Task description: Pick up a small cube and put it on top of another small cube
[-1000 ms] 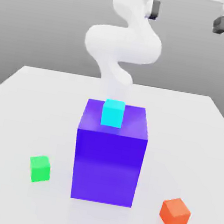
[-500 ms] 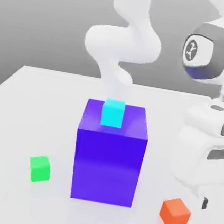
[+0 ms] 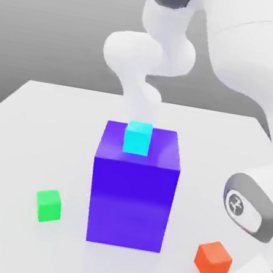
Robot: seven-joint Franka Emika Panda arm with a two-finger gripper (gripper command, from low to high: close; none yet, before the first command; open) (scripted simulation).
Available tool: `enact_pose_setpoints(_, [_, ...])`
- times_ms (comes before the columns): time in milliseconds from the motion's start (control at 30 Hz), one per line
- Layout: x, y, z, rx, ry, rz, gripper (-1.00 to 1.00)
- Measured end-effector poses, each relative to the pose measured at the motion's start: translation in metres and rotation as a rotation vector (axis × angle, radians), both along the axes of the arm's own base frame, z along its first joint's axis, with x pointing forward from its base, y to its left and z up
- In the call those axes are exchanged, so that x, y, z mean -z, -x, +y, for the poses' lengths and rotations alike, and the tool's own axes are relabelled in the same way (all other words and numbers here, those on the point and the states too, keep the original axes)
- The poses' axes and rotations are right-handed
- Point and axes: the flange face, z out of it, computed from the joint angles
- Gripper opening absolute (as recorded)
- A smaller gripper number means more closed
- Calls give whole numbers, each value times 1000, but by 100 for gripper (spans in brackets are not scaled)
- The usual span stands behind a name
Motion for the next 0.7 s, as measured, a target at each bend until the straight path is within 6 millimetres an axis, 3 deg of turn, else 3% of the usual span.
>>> enact_pose_setpoints(67, [3, 0, 0, -1, 0, 1, -100])
enact_pose_setpoints(200, [-51, -1, 5, -15, -8, -10, -100])
enact_pose_setpoints(267, [-71, -5, -4, -53, -19, -31, -100])
enact_pose_setpoints(500, [-109, -12, -93, -166, -20, -83, -100])
enact_pose_setpoints(700, [-133, 0, -180, -249, -6, -117, -100])
